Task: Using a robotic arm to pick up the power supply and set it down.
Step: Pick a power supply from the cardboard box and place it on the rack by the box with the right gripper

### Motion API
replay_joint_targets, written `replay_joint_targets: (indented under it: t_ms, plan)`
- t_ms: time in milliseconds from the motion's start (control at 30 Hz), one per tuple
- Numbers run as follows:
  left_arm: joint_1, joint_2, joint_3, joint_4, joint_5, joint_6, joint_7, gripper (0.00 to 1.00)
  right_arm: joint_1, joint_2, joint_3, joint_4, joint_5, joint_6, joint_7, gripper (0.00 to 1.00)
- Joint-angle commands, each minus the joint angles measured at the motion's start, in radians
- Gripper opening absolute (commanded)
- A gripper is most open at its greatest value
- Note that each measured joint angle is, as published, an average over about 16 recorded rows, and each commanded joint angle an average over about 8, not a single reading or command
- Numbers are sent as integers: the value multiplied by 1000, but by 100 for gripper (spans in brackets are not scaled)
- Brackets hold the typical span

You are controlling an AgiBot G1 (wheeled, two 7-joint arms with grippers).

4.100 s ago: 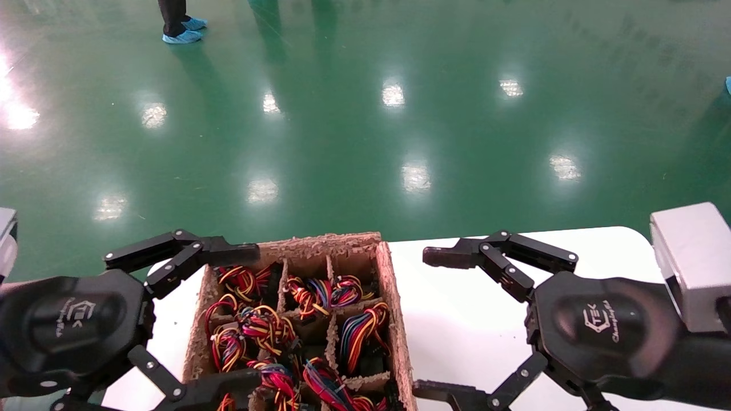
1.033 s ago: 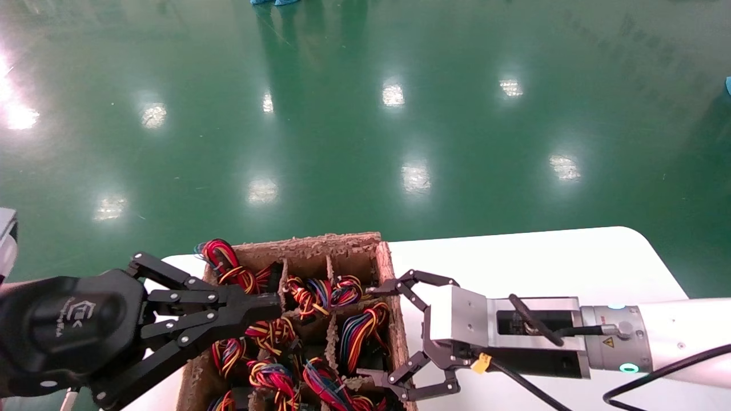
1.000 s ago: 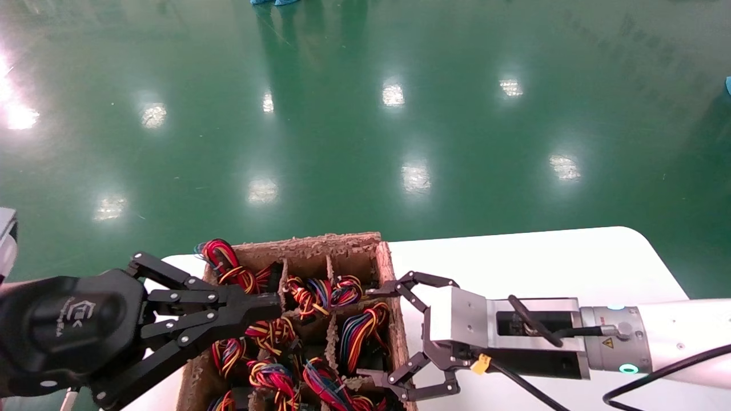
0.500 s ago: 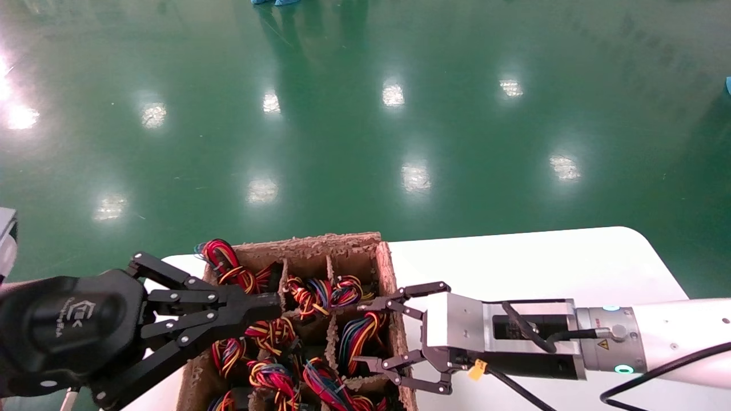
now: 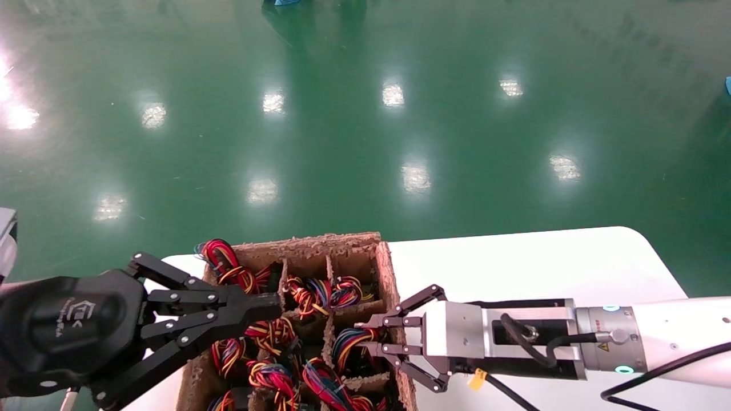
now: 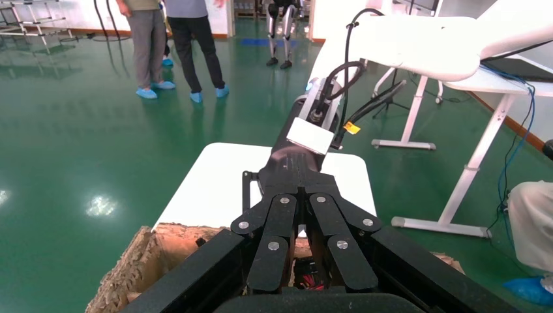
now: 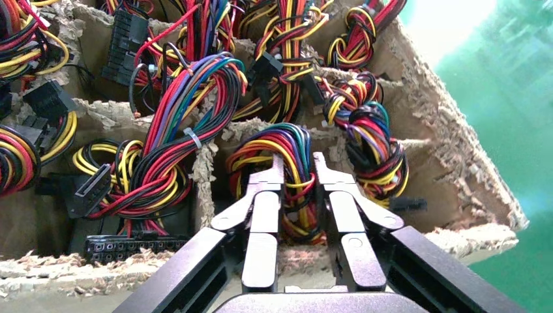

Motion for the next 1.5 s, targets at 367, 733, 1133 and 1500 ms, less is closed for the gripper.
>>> replay_joint_targets:
  t_ms: [367, 733, 1133, 1500]
  plan:
    - [0, 0, 0, 0, 0, 0, 0, 0, -31, 12, 39, 25, 76, 0, -28, 0]
    - [0, 0, 0, 0, 0, 0, 0, 0, -73, 38, 93, -8, 222, -25, 15, 0]
    - [0, 0, 0, 0, 0, 0, 0, 0, -48, 58, 144, -34, 354, -44, 119, 0]
    - [0, 0, 0, 0, 0, 0, 0, 0, -10, 69, 192, -24, 427, 1, 184, 0]
